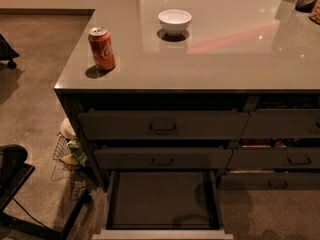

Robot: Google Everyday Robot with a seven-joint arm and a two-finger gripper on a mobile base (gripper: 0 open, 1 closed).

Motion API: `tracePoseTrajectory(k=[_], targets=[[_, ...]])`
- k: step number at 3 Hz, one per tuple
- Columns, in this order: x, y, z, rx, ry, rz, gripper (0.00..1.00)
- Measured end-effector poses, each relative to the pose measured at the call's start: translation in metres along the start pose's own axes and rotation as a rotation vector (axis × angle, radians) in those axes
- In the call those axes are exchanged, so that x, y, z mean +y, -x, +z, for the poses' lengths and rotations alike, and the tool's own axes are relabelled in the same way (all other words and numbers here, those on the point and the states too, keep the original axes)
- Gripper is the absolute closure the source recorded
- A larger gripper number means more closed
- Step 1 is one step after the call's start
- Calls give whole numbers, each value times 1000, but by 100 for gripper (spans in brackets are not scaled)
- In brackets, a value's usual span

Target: Close bottom drawer

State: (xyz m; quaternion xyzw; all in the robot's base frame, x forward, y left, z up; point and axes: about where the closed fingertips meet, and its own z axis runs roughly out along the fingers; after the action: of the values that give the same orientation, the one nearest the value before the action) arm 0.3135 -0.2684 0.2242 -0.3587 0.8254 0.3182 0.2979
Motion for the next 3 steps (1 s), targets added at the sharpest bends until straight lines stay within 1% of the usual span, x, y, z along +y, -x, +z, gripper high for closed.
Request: tracePoseTrajectory(k=[1, 2, 3], targets=[[3, -5, 8, -6, 18, 5, 100], [0, -25, 46, -7, 86, 10, 100], [-3, -39, 103, -41, 193, 19, 100]])
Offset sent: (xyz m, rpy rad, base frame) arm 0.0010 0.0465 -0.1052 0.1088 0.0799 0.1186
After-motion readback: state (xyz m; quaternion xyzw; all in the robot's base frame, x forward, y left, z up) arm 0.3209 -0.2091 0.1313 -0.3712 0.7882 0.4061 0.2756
